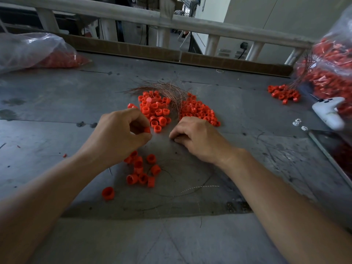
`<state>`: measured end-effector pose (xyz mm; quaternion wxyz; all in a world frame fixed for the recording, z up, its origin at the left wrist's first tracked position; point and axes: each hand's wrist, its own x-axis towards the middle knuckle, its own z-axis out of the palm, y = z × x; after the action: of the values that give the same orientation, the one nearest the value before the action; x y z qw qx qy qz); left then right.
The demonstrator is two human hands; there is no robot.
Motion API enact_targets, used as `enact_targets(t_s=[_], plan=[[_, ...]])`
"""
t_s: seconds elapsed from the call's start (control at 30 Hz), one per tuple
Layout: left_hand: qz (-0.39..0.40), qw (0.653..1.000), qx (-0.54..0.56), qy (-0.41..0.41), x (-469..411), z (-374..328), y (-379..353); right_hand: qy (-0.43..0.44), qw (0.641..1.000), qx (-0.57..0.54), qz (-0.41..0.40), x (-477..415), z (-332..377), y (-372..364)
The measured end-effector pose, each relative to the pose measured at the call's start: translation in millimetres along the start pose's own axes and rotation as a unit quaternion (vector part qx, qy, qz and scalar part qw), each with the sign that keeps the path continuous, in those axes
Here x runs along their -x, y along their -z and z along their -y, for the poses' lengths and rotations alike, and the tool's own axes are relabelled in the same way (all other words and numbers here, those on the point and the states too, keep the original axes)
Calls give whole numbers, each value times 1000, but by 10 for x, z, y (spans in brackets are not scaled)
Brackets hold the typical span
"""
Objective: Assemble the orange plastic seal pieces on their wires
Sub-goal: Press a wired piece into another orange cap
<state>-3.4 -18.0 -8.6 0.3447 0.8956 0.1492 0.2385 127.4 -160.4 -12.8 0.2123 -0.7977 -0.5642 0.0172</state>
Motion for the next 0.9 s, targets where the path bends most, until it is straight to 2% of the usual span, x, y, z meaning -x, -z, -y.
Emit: enact_targets(t_s=[0.23, 0.5, 0.67, 0.9], plan=[[3, 1000, 3, -3, -9, -5, -10, 5, 999, 30, -35, 14, -42, -31], [9, 1000, -1, -10, -17, -6, -10, -19, 996, 92, -3, 6, -36, -53], [8, 1000, 3, -9, -26, 9, -11, -37, 998, 41, -18, -11, -36, 21], [5, 1000, 10, -5, -15, 31, -25, -25, 998, 53, 12, -2, -42, 40]])
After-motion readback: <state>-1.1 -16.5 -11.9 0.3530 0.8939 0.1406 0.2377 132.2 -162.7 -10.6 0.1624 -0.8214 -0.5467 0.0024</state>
